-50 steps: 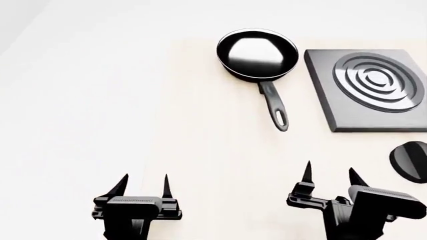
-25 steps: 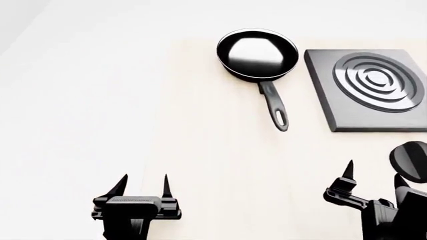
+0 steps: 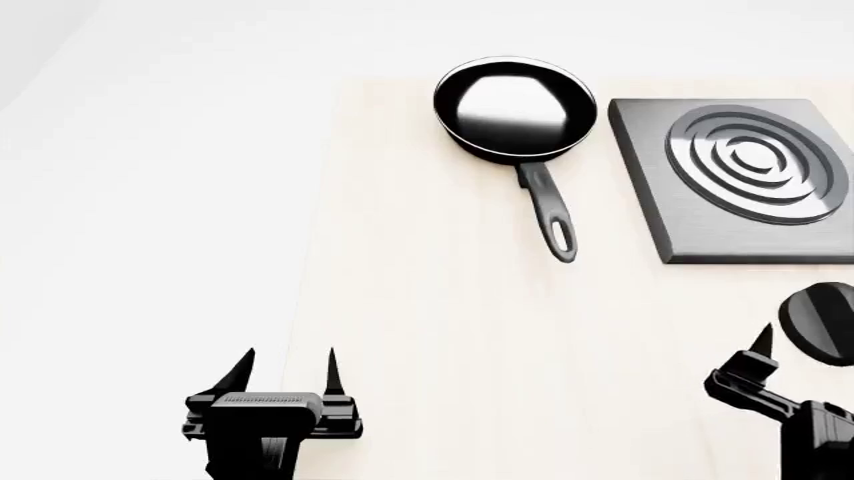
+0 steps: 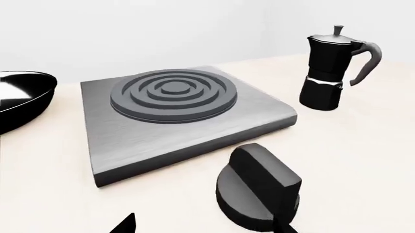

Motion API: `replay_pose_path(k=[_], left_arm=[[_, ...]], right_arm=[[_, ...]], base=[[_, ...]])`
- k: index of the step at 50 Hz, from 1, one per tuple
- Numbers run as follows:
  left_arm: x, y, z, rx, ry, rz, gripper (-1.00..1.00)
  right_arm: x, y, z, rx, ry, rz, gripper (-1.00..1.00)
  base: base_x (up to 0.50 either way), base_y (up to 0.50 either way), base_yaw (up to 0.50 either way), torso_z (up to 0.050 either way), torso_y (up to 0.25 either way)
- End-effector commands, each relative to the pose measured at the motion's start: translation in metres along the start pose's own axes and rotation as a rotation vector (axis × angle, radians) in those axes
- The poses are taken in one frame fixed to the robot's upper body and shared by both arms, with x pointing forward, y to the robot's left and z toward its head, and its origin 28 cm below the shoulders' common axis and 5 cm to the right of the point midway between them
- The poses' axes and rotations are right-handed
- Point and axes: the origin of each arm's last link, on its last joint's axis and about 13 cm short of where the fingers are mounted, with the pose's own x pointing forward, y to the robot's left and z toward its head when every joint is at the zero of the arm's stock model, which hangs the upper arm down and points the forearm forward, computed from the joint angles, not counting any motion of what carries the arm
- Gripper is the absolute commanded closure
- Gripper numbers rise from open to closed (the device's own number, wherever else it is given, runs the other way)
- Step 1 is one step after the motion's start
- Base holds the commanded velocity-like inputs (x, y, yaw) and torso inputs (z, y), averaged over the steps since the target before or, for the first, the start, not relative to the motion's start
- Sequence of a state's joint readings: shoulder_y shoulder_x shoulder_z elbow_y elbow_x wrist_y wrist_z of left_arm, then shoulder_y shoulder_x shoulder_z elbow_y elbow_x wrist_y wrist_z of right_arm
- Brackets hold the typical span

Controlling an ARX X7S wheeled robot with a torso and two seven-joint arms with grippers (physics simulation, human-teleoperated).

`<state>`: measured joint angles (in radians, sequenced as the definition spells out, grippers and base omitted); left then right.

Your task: Turn on the stove and put the frying pan on it.

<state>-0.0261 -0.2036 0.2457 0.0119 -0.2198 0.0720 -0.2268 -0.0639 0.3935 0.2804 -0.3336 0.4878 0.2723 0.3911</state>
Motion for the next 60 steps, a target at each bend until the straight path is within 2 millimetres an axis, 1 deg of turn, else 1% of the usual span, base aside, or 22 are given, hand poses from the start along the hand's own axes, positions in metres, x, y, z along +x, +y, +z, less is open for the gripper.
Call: replay_pose_path(k=[1, 11, 15, 24, 32, 40, 51, 60], left_arm=[[-0.003, 0.003, -0.009, 0.027, 0.055, 0.025, -1.0], [-0.002, 0.003, -0.009, 0.025, 0.057, 0.027, -1.0], [-0.002, 0.003, -0.009, 0.024, 0.057, 0.027, -1.0], [-0.002, 0.003, -0.009, 0.024, 0.058, 0.027, -1.0], [-0.002, 0.003, -0.009, 0.024, 0.057, 0.027, -1.0], [-0.002, 0.003, -0.009, 0.024, 0.056, 0.028, -1.0], [-0.003, 0.003, -0.009, 0.024, 0.057, 0.029, -1.0], [-0.002, 0.003, -0.009, 0.024, 0.057, 0.029, -1.0]], right_arm=[[0.01, -0.014, -0.003, -0.012, 0.011, -0.088, -1.0], [0.017, -0.027, 0.004, 0.006, 0.007, -0.161, -1.0], [0.02, -0.031, 0.0, 0.005, 0.021, -0.192, -1.0], [0.025, -0.037, 0.001, 0.027, 0.027, -0.233, -1.0], [0.032, -0.042, -0.003, 0.019, 0.037, -0.274, -1.0], [0.039, -0.043, -0.004, 0.013, 0.051, -0.287, -1.0], [0.049, -0.042, -0.01, -0.009, 0.092, -0.309, -1.0], [0.052, -0.04, -0.014, -0.013, 0.101, -0.31, -1.0]], base=[[0.0, 0.0, 0.0, 0.0, 0.0], [0.0, 0.0, 0.0, 0.0, -0.002], [0.0, 0.0, 0.0, -0.003, 0.0], [0.0, 0.0, 0.0, -0.001, -0.002], [0.0, 0.0, 0.0, 0.0, -0.001], [0.0, 0.0, 0.0, -0.001, -0.001], [0.0, 0.0, 0.0, -0.001, -0.002], [0.0, 0.0, 0.0, 0.0, -0.001]])
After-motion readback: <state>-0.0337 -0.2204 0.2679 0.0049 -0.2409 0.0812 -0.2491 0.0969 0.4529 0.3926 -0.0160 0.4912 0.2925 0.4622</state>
